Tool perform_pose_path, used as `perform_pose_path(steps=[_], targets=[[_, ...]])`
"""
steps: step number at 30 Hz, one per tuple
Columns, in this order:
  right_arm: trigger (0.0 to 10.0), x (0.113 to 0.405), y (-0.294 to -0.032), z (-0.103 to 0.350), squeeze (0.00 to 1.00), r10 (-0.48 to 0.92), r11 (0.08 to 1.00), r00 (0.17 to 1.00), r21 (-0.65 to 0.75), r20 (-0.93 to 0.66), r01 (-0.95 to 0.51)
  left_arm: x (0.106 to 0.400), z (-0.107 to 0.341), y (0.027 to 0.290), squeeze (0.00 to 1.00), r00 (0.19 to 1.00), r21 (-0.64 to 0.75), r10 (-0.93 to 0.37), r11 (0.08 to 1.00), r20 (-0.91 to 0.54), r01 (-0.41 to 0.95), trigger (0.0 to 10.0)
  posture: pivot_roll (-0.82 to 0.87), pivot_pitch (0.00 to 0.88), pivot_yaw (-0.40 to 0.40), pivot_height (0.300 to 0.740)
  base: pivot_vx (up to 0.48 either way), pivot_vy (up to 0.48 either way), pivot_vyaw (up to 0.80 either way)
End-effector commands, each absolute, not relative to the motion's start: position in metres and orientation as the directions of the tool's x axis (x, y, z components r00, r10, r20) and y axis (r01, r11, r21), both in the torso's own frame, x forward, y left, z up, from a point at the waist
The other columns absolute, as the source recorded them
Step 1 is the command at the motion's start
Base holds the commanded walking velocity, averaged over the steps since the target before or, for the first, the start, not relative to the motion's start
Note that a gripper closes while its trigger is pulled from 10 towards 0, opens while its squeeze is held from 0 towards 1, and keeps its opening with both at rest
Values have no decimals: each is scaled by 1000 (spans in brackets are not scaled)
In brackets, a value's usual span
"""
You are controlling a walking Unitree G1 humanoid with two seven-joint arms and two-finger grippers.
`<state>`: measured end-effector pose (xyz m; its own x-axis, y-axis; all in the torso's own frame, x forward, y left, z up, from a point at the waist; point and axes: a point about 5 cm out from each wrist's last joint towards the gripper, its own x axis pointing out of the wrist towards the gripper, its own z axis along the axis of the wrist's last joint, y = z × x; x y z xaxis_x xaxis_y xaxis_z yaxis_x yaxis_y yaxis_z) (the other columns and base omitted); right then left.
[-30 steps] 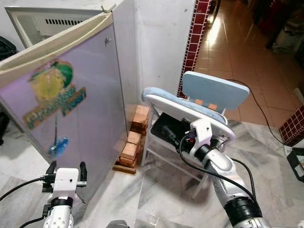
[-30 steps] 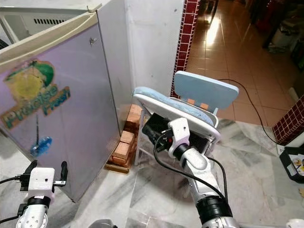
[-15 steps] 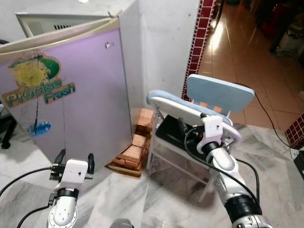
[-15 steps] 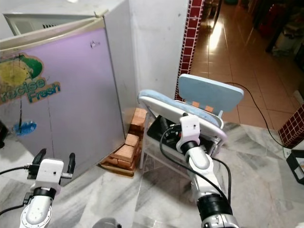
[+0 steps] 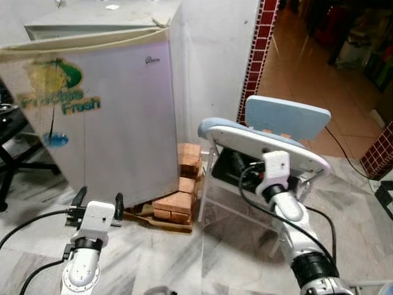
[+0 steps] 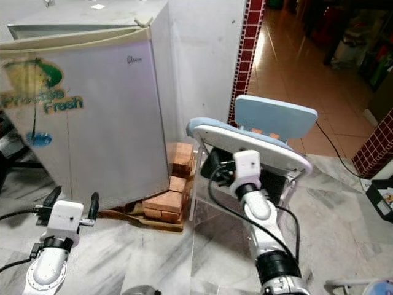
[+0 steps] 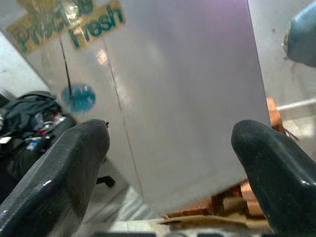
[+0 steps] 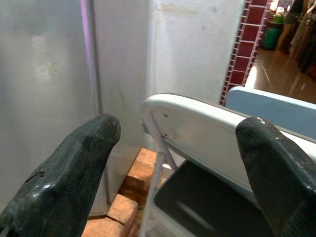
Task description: Restocking fridge
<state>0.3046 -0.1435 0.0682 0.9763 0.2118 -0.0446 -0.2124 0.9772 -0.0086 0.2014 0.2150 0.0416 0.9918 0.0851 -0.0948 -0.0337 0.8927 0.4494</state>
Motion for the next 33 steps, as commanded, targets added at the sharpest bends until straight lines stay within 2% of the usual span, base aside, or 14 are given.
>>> perform_pose_path(steps=[1,20,33], targets=[[10000,307,-144,70,0,213,977,976,-22,-41,-214,204,44,212,0,993,443,67,896,-97,-17,10000,74,0,18,740,0,480,0],[10000,310,-143,69,0,213,977,976,-20,-47,-214,205,43,211,0,992,440,47,898,-113,8,10000,77,1,19,740,0,480,0],[10000,312,-144,69,0,214,976,976,-30,-49,-216,207,40,210,0,992,427,24,904,-127,33,10000,68,8,18,740,0,480,-736]])
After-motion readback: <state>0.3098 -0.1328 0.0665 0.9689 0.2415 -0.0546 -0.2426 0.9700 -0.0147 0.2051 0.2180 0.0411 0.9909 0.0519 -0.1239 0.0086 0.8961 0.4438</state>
